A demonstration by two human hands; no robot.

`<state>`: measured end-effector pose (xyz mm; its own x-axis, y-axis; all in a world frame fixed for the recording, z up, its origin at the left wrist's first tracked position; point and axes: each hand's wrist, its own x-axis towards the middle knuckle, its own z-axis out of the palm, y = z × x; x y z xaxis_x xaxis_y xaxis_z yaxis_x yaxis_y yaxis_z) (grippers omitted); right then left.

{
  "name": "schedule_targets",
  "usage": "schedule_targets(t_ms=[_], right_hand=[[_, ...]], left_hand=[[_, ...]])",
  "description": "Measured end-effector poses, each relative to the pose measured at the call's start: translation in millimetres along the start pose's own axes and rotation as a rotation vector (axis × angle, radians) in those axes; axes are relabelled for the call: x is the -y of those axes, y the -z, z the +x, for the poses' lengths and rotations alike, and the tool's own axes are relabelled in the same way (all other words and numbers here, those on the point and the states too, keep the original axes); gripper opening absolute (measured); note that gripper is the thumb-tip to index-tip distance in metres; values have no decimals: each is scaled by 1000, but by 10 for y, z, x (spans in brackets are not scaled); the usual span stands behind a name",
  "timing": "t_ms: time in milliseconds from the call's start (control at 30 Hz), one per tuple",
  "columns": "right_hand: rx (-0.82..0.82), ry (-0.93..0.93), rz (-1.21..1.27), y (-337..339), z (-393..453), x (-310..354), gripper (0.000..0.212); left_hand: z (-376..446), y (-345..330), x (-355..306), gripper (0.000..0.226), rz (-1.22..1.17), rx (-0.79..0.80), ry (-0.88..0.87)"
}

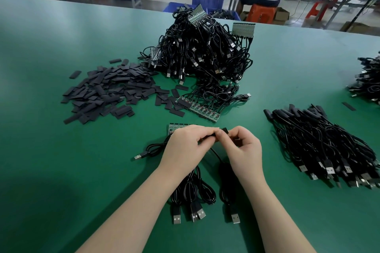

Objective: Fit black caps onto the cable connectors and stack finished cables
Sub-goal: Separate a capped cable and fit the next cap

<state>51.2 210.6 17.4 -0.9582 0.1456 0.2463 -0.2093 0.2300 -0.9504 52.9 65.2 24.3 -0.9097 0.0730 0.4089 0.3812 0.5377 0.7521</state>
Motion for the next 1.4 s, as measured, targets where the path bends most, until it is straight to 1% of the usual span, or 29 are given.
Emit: schedule_targets(t_ms=[67,133,167,267,367,433,467,533,567,600,667,767,867,933,1067,1233,1333,1400], right_hand=[[-16,16,-27,13,5,6,31],[5,16,17,19,-3,27,16],[26,3,60,17,-12,38,16],[67,-25,131,18,-16,61,24],[58,-24,129,40,-1,59,22],[34,-36,118,58,21,47,21],[2,-57,131,68,35,37,20],[-98,-142,211,93,72,22,16],[-147,-187,269,110,91,13,14],[-184,-224,327,128,104,10,15],[-231,-262,394,163,115,2,20],[-240,-255,379,156,107,-17,18],[-222,-243,362,120,90,-19,8],[-201,-223,350,99,81,-6,7],[-155,-165,338,69,55,34,14],[-145,-113,326,72,32,45,12],[-155,-88,293,67,28,41,13],[-153,-73,266,63,23,42,17]], left_hand=[[1,-1,2,25,6,2,35],[0,6,7,26,4,8,46],[1,10,4,27,4,12,43],[11,21,-9,26,9,16,43],[18,6,0,21,20,36,52],[38,2,-1,23,37,71,63],[51,-5,2,29,92,96,60],[81,-32,26,50,319,160,29],[94,-48,39,58,431,195,14],[100,-64,52,58,503,221,8],[109,-83,75,45,547,248,15],[118,-86,85,25,519,239,19],[102,-76,81,19,462,184,11],[82,-52,83,19,377,144,3],[57,-2,61,21,223,105,41],[27,-3,52,23,175,63,12],[15,0,63,27,148,63,14],[18,0,71,26,145,59,11]])
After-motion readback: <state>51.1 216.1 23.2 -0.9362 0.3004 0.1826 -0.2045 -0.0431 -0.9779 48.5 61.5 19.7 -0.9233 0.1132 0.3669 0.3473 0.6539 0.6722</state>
